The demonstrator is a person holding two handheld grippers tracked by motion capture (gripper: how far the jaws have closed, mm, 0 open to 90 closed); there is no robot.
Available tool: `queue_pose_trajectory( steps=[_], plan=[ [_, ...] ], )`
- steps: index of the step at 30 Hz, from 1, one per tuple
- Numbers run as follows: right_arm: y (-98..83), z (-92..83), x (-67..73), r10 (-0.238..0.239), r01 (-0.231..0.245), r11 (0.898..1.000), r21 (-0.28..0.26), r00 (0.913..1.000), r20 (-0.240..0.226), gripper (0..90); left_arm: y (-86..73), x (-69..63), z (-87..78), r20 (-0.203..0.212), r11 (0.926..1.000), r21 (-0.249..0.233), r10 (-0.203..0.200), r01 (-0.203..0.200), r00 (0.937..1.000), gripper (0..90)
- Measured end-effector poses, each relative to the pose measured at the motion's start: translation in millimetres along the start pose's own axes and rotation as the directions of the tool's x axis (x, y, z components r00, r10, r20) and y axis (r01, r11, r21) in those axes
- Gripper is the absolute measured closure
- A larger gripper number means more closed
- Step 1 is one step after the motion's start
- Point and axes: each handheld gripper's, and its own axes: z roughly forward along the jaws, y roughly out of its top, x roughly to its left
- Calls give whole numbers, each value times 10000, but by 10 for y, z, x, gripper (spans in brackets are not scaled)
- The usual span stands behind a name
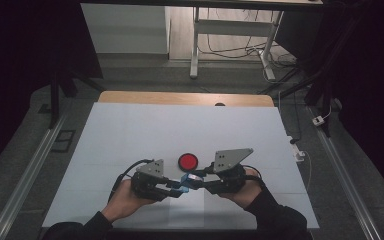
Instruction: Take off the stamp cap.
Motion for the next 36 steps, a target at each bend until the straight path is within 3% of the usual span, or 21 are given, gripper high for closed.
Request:
queue_pose_trajectory(
  steps=[7, 15, 22, 27, 32, 36],
  plan=[
    [-9, 7, -10, 71, -74, 9999, 107, 9997, 242, 699, -17, -34, -81, -388, 9992, -5, -407, 407, 9984, 689],
    [-17, 22, -18, 400, -406, 9990, 163, 9986, 352, 698, -60, -64, -160, -819, 9981, -1, -610, 612, 9948, 688],
    [-19, 30, -18, 416, -433, 9985, 342, 9979, 491, 698, -101, -133, -281, -1204, 9952, -25, -971, 975, 9880, 688],
    [-25, 34, -26, 444, -466, 9981, 406, 9977, 516, 698, -139, -177, -368, -1472, 9907, -115, -1355, 1353, 9798, 687],
    [-28, 33, -24, 587, -610, 9973, 405, 9967, 562, 698, -166, -228, -453, -1517, 9874, -104, -1578, 1581, 9757, 688],
    [-27, 31, -27, 614, -638, 9971, 410, 9964, 584, 698, -190, -293, -510, -1688, 9880, -78, -1531, 1540, 9737, 689]
  ],
)
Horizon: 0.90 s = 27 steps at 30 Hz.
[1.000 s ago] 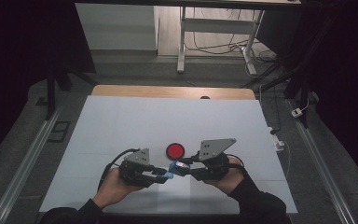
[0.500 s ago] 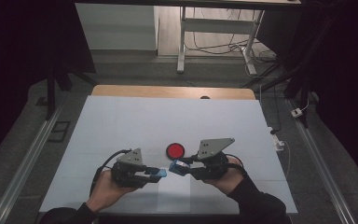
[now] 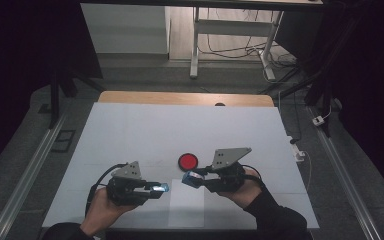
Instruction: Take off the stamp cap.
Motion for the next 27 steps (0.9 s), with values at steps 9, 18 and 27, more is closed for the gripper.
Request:
queue_pose_trajectory(
  steps=[9, 18, 27],
  plan=[
    [-8, 1, -15, 21, -21, 10000, 63, 10000, 97, 698, -174, -32, -163, -484, 9990, -210, -408, 399, 9980, 688],
    [-11, 7, -14, -49, 45, 9998, 196, 9997, 227, 698, -387, -33, -353, -1108, 9928, -538, -1122, 1068, 9875, 688],
    [-15, -3, -28, 153, -161, 9997, 192, 9991, 383, 698, -562, -55, -503, -1641, 9886, -701, -1433, 1334, 9760, 687]
  ],
)
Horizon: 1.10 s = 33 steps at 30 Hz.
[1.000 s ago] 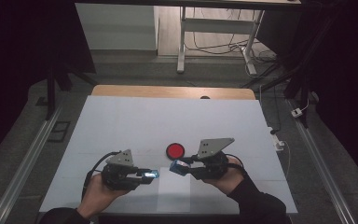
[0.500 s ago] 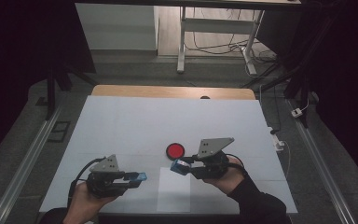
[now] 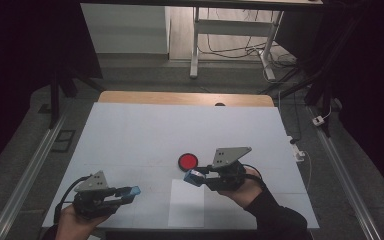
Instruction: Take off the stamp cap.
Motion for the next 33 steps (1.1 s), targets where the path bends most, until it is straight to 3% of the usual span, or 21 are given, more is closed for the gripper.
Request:
queue_pose_trajectory(
  steps=[12, 17, 23, 33],
  plan=[
    [-13, -1, -23, 92, -95, 9999, 100, 9997, 221, 698, -207, 45, -198, -764, 9986, -77, -521, 517, 9957, 686],
    [-19, -3, -30, 165, -168, 9998, 90, 9994, 297, 698, -258, 53, -229, -1031, 9981, 16, -604, 609, 9928, 685],
    [-27, -7, -46, 223, -229, 9996, 148, 9991, 368, 698, -301, 53, -246, -1321, 9991, 126, -382, 403, 9905, 685],
    [-36, 1, -55, 321, -327, 9993, 163, 9987, 390, 698, -330, 73, -250, -1290, 9984, 200, -498, 528, 9904, 685]
  ],
)
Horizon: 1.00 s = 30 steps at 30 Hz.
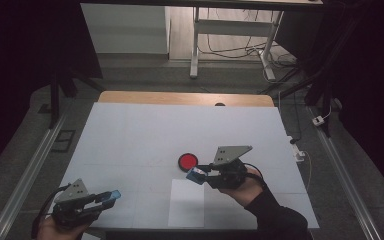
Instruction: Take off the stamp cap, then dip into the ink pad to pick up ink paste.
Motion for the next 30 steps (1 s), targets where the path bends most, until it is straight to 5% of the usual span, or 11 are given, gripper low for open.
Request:
queue_pose_trajectory(
  steps=[30],
  plan=[
    [-20, 158, -233, 566, -600, 9971, 469, 9958, 719, 697, 8, -4, 31, 171, 9996, 257, 109, -114, 9998, 686]
  ],
)
